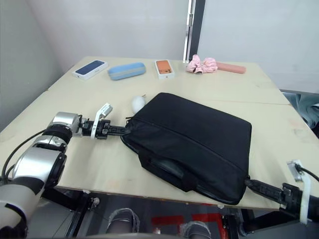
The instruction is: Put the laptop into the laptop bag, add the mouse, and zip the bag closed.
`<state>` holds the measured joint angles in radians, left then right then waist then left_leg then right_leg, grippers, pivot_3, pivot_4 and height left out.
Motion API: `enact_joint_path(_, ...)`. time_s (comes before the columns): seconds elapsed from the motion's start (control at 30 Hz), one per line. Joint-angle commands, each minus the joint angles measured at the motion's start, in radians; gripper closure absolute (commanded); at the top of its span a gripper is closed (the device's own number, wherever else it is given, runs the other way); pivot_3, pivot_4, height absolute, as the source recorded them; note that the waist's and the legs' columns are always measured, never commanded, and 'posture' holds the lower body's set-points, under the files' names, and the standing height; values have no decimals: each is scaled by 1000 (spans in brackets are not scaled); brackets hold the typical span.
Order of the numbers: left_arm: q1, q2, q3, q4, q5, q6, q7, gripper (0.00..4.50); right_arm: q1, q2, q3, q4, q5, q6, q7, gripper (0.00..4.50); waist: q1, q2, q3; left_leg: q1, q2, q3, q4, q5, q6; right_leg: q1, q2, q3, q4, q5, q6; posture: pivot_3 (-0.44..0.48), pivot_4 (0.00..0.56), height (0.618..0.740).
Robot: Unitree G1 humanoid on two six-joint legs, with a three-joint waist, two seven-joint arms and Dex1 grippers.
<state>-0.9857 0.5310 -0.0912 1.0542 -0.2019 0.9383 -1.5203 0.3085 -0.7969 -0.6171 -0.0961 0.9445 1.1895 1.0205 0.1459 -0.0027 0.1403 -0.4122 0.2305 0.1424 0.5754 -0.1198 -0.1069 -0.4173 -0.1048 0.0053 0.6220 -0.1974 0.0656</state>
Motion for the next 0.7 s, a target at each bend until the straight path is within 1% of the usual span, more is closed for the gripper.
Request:
enact_joint_path(0.03,2,10,32,-76,-44,23,-16,4450,-36,26,88,-38,13,28,-41,0,1,0,0,0,0,0,0,0,0,0,0,0,0,0,0,0,150,740)
enact_joint_path(0.1,13,11,34,-99,-48,34,-12,4450,-76,39,105,-18,16,32,-62,0,3,0,0,0,1,0,0,0,0,1,0,-1,0,0,0,0,150,740)
enact_joint_path(0.2,29,13,34,-136,-58,48,-6,4500,-132,45,116,10,17,37,-86,753,0,0,0,0,0,0,0,0,0,1,0,-1,-1,0,0,0,150,740)
enact_joint_path(0.37,63,41,49,-246,-101,99,-1,4500,-173,28,118,31,26,41,-86,2467,-2,0,0,-1,0,0,-1,0,0,0,0,-1,-2,0,0,0,150,740)
enact_joint_path(0.43,109,85,62,-365,-140,150,-12,4500,-210,19,121,12,41,47,-88,3095,-10,1,1,-1,0,0,-2,0,0,0,0,-1,-2,0,0,0,150,740)
enact_joint_path(0.5,176,148,82,-515,-192,214,-17,4500,-275,14,133,-15,48,56,-119,3636,-22,2,1,-2,1,0,-2,0,0,-2,0,-1,-2,0,0,0,150,740)
enact_joint_path(0.53,210,176,95,-589,-221,248,-16,4500,-308,14,139,-31,60,64,-129,3712,-39,3,3,-3,1,0,-2,0,0,-2,0,-1,-2,0,0,0,150,740)
enact_joint_path(0.6,281,224,121,-724,-276,305,2,4500,-367,17,145,-61,96,94,-152,3712,-47,4,3,-6,1,0,-4,0,-1,-6,1,-2,-2,0,0,0,150,740)
enact_joint_path(0.7,380,276,171,-887,-343,369,39,4500,-436,16,175,-110,110,97,-167,3712,-44,5,4,-9,1,1,-5,0,-1,-10,1,-1,-2,0,-1,0,150,740)
